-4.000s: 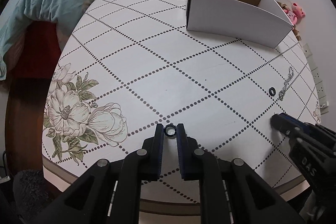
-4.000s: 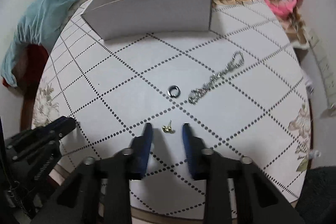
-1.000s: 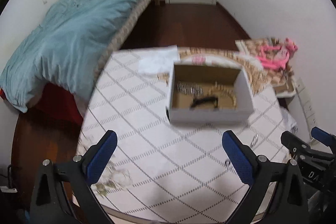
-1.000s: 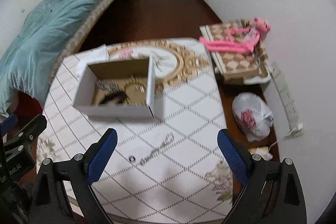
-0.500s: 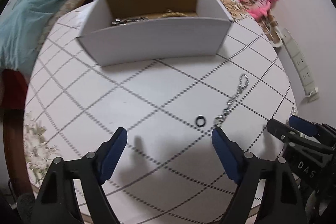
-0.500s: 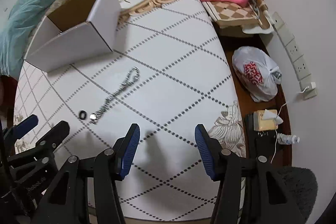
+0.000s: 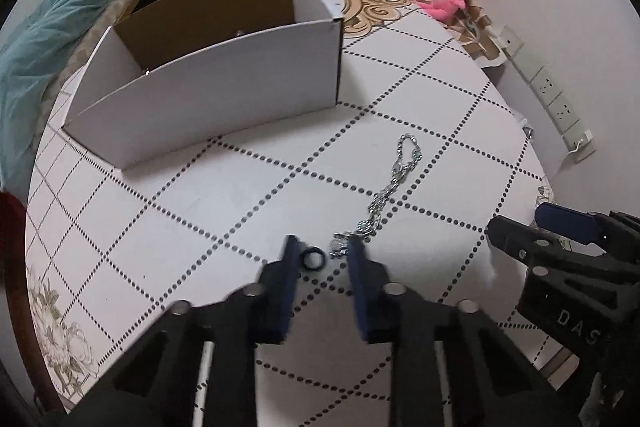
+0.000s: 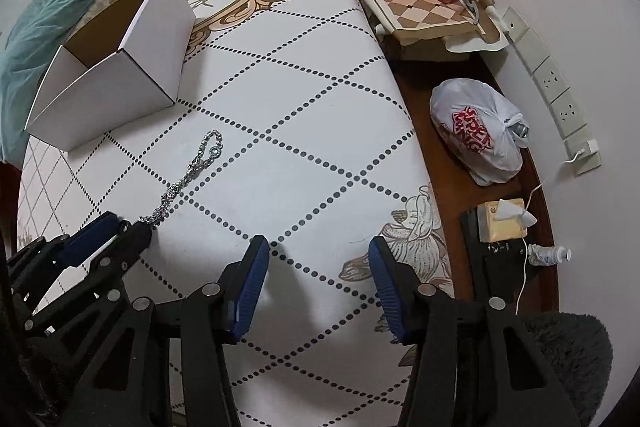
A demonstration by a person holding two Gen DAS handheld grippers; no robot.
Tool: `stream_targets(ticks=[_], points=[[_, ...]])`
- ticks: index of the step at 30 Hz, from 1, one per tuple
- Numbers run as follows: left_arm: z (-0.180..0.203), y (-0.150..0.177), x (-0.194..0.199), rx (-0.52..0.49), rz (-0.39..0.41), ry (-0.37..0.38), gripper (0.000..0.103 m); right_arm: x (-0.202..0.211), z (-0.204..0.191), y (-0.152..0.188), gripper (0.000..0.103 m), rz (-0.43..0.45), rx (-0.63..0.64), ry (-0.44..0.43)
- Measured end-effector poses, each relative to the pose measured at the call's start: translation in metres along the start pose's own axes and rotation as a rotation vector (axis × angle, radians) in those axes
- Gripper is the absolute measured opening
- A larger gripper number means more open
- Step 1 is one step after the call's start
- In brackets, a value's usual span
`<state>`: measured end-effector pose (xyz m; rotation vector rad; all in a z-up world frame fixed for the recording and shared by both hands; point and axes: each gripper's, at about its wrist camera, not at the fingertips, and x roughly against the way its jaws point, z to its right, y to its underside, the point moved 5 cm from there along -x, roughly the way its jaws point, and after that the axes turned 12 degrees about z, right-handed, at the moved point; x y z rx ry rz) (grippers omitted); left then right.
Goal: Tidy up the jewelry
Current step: 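Move both tools toward the thin silver chain and black ring on the table, then grasp the small black ring with left tool while right tool grasps the silver chain, then carry the ring with left tool and chain with right tool over the box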
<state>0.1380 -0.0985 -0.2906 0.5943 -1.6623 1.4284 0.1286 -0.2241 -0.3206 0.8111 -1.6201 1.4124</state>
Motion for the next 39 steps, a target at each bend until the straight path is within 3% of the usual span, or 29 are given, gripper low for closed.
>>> stream_targets(ticks=[5,9,17,21,25,27,28,33,39], points=[[-0.010,0.003,0.003,0.025,0.000,0.011,0.010,0.001,0.001,-0.001,0.049,-0.008,-0.033,-0.023],[-0.036,0.011,0.015,0.102,0.001,-0.003,0.010,0.004,-0.002,-0.006,0.049,-0.001,-0.084,-0.078],[-0.086,0.030,0.034,0.212,-0.005,-0.062,0.010,-0.008,-0.038,-0.022,0.049,0.018,-0.123,-0.168],[-0.097,0.035,0.033,0.240,-0.014,-0.080,0.010,-0.021,-0.060,-0.029,0.050,0.012,-0.091,-0.139],[-0.104,0.040,0.039,0.252,-0.010,-0.087,0.010,-0.025,-0.073,-0.033,0.051,0.027,-0.050,-0.055],[-0.105,0.038,0.039,0.257,-0.007,-0.086,0.010,-0.026,-0.076,-0.033,0.028,0.049,-0.022,-0.014],[-0.106,0.036,0.039,0.258,-0.006,-0.085,0.010,-0.026,-0.078,-0.033,0.006,0.061,-0.015,-0.028],[-0.108,0.024,0.051,0.267,0.020,-0.061,0.010,-0.021,-0.082,-0.030,0.003,0.034,-0.039,-0.107],[-0.114,-0.018,0.080,0.288,0.093,-0.020,0.010,0.023,-0.070,-0.043,0.003,0.056,-0.165,-0.303]])
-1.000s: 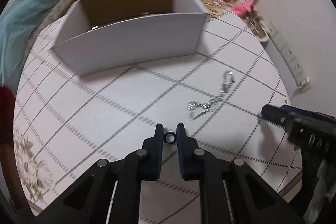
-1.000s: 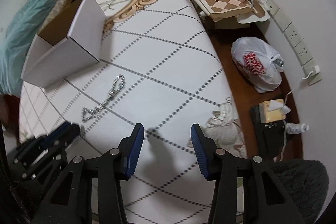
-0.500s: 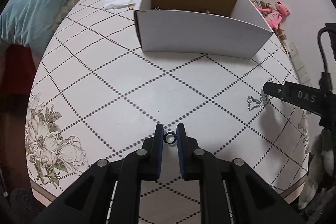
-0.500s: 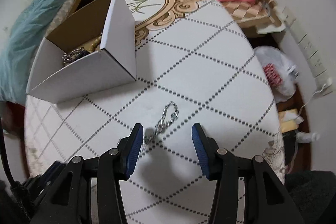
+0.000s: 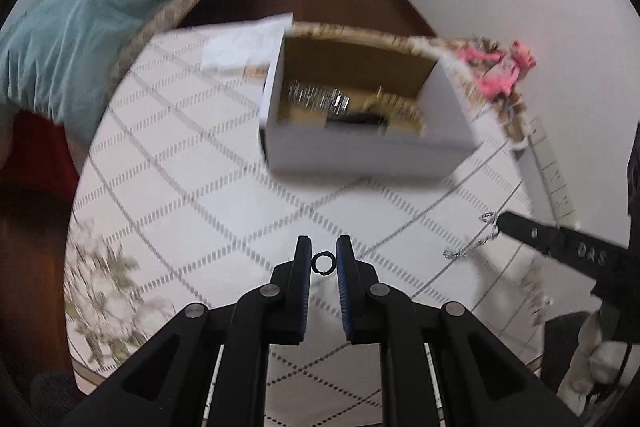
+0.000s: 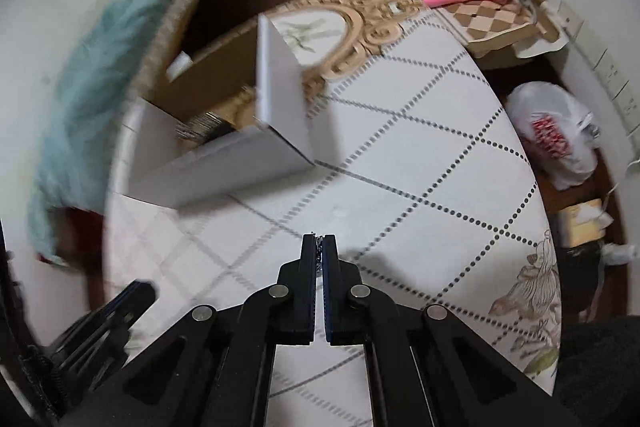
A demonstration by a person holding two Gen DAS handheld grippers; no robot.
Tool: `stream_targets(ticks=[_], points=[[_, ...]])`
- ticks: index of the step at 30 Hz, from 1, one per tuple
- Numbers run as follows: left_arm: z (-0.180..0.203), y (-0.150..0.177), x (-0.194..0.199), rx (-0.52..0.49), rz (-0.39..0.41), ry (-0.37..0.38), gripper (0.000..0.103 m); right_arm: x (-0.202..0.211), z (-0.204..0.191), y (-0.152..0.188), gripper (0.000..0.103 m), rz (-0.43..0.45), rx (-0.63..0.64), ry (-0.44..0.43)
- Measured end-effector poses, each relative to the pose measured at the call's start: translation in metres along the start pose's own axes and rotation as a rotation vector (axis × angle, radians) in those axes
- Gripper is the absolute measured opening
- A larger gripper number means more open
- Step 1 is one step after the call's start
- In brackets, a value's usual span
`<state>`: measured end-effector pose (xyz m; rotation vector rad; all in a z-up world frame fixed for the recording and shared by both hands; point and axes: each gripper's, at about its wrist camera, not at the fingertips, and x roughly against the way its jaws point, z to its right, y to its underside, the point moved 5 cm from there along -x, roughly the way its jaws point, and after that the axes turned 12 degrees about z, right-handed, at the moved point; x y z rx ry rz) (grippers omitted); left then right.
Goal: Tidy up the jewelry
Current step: 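Carry the ring with left tool and chain with right tool over the box, then open both tools to drop the ring and chain into the box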
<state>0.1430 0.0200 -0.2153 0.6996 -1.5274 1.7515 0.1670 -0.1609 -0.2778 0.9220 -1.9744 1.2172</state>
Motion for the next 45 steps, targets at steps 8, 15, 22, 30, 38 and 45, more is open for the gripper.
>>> stream_targets(ticks=[8,15,22,30,38,45], points=[[0.018,-0.077,0.013,-0.003,0.062,0.118,0.010,0.050,-0.037,-0.064,0.003,0.076,0.024,-0.133],[0.015,-0.110,-0.036,-0.043,-0.025,0.135,0.010,0.033,-0.071,-0.123,0.003,0.048,0.072,-0.196],[-0.003,-0.124,-0.080,-0.022,-0.127,0.103,0.010,-0.033,-0.083,-0.135,0.003,-0.078,0.134,-0.146],[-0.011,-0.140,-0.094,-0.014,-0.144,0.034,0.033,-0.071,-0.083,-0.133,0.004,-0.211,0.179,-0.095],[-0.027,-0.147,-0.082,-0.010,-0.093,-0.045,0.097,-0.063,-0.077,-0.136,0.024,-0.196,0.202,-0.051],[-0.038,-0.129,-0.069,-0.047,-0.045,-0.178,0.102,-0.046,-0.073,-0.133,0.089,-0.100,0.306,0.101]])
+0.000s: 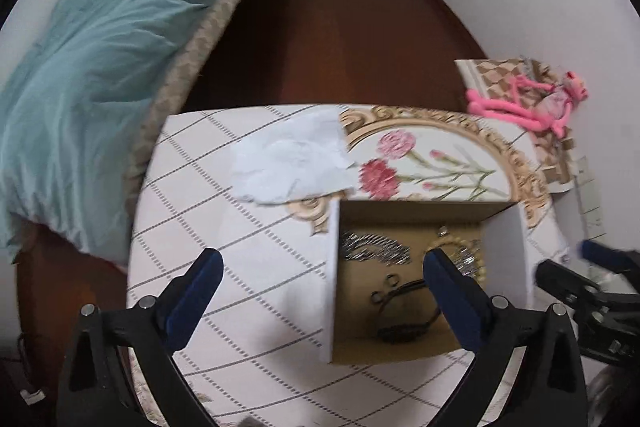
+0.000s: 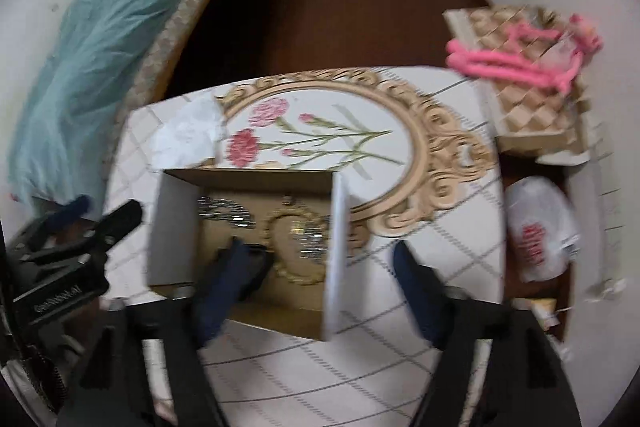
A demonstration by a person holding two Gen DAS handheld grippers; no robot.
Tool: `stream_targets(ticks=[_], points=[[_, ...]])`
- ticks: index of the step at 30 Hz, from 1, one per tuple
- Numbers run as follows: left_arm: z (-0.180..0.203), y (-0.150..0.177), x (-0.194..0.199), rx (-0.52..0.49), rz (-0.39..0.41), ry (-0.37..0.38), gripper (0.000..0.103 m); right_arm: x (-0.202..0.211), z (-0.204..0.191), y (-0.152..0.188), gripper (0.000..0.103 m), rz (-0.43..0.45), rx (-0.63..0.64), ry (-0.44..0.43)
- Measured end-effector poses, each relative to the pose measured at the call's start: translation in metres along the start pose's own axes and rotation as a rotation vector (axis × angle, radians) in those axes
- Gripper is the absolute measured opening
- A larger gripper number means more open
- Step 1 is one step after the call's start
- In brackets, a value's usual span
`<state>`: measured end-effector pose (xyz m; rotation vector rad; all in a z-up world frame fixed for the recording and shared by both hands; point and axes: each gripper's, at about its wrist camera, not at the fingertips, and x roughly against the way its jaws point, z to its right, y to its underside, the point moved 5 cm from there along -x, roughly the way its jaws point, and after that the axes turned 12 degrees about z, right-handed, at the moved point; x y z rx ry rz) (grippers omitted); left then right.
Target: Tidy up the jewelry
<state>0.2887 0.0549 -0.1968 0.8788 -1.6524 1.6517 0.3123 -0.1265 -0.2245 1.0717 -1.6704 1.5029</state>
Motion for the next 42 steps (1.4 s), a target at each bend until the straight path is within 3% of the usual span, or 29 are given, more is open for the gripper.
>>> stream_targets(ticks=[5,8,17,31,42], points=[[-0.001,0.024,-0.001,-0.008,-0.008,-0.046,0.102,0.002,0.003,0.021,0.101,0.016,0.048,0.127],[0.000,0.034,0.002,-0.002,-0.014,-0.046,0.102,0.001,0.007,0.033,0.102,0.026,0.057,0.186],[0.007,0.044,0.042,0.026,0.036,-0.039,0.102,0.027,0.011,0.051,0.102,0.077,0.035,0.217],[0.010,0.050,0.173,0.049,0.227,-0.047,0.102,0.165,-0.007,0.077,0.102,0.295,0.035,0.208],[0.009,0.063,0.259,0.044,0.330,-0.033,0.102,0.272,-0.024,0.101,0.103,0.444,0.045,0.200]])
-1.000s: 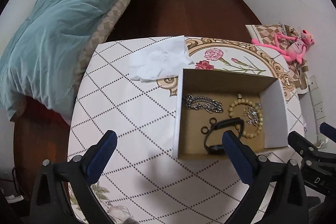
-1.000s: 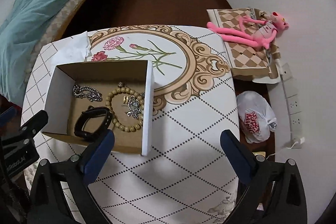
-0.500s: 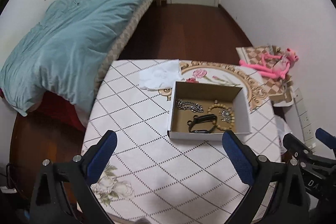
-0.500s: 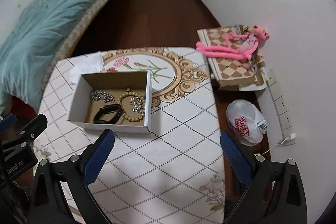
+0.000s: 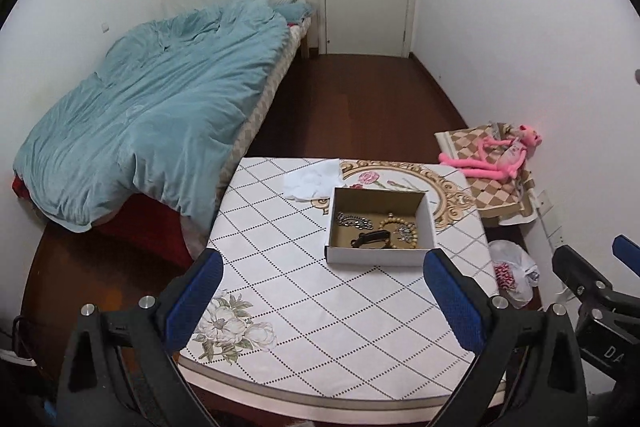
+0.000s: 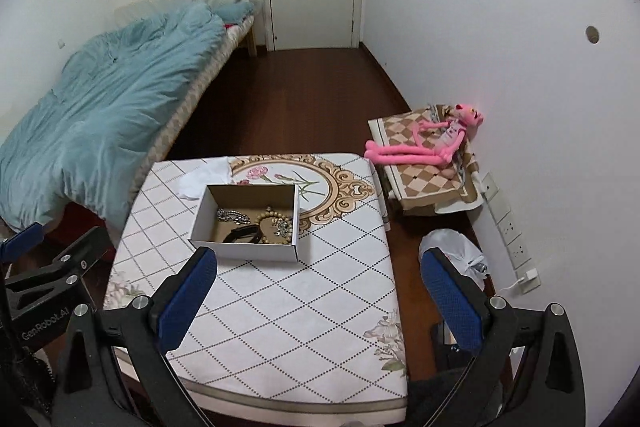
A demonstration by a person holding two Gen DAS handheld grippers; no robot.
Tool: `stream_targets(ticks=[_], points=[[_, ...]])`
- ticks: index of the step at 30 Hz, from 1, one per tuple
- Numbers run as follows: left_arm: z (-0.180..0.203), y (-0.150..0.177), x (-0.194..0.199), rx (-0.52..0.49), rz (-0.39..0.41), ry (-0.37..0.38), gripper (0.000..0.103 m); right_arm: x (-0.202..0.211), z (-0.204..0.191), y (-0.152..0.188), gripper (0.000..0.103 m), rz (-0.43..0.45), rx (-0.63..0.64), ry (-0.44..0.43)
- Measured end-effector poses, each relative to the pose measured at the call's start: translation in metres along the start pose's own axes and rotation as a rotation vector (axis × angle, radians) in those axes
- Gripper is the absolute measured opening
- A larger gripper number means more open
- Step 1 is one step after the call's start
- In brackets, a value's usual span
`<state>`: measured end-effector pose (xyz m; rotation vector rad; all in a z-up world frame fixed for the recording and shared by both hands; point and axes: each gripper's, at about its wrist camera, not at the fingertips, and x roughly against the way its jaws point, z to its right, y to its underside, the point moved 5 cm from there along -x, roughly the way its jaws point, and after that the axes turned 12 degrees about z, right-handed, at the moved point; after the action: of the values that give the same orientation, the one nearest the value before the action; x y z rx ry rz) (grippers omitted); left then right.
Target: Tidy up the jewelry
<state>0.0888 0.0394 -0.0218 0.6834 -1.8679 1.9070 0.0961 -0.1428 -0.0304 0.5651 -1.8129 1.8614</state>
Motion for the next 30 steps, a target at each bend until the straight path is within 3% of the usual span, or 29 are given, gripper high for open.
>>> stream_targets(ticks=[7,14,20,30], points=[[0.002,-0.001,0.033,-0.012,0.023,0.031,0.102,0.047,0.002,-0.004,0.103,0.064,0.009,0.020],[0.003,-0.001,0.041,-0.004,0.010,0.057,0.102,0.066,0.003,-0.003,0.103,0.060,-0.006,0.014],[0.006,-0.006,0.030,0.003,-0.006,0.062,0.102,0.060,0.003,-0.012,0.103,0.058,-0.009,0.014],[0.009,-0.015,-0.007,-0.022,-0.051,0.036,0.102,0.014,0.001,-0.028,0.103,0.027,-0.001,0.031]])
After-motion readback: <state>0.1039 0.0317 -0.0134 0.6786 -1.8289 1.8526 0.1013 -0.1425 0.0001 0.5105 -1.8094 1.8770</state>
